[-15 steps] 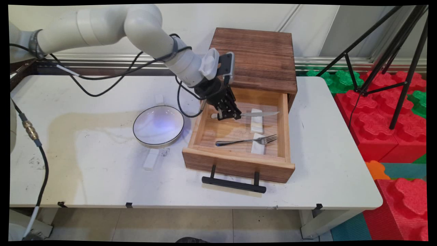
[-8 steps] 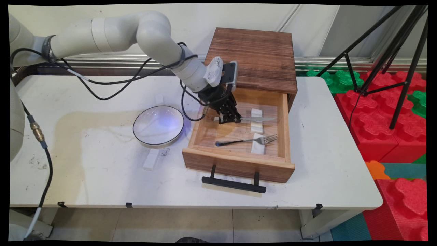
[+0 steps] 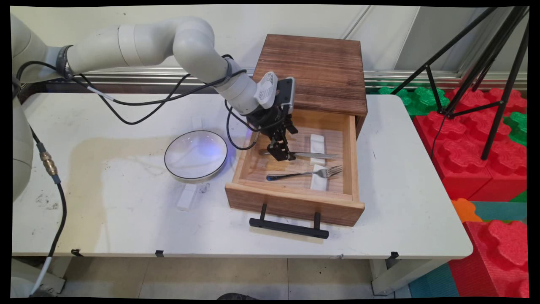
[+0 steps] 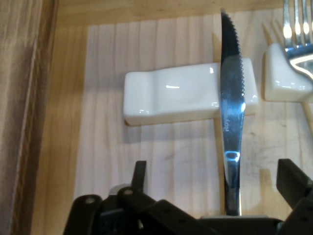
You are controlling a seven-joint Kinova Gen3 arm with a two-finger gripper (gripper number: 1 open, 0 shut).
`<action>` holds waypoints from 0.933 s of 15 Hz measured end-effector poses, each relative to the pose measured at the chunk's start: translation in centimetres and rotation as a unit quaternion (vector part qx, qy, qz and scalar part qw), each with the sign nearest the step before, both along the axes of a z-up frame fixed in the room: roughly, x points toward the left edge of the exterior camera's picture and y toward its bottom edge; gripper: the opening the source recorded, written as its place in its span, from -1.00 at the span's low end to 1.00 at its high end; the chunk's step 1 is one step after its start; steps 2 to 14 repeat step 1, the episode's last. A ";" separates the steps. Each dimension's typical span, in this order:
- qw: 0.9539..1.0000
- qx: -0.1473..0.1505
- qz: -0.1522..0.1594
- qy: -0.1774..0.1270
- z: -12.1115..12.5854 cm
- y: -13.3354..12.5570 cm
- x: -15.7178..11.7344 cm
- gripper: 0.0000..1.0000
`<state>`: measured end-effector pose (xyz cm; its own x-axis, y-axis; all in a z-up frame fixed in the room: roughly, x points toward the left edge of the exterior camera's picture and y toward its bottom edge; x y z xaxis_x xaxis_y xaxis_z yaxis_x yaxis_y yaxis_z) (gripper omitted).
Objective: Place the picked object into the drawer
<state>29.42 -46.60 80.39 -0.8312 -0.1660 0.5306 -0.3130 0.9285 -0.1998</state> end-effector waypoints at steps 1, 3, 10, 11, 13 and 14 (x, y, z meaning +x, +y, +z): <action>1.000 -0.001 0.001 0.001 0.1 0.0 -0.1 1.00; 1.000 -0.001 0.001 0.001 0.1 0.0 -0.1 1.00; 1.000 -0.001 0.001 0.001 0.1 0.0 -0.1 1.00; 1.000 -0.001 0.001 0.001 0.1 0.0 -0.1 1.00; 1.000 -0.001 0.001 0.001 0.1 0.0 -0.1 1.00; 1.000 -0.001 0.001 0.001 0.1 0.0 -0.1 1.00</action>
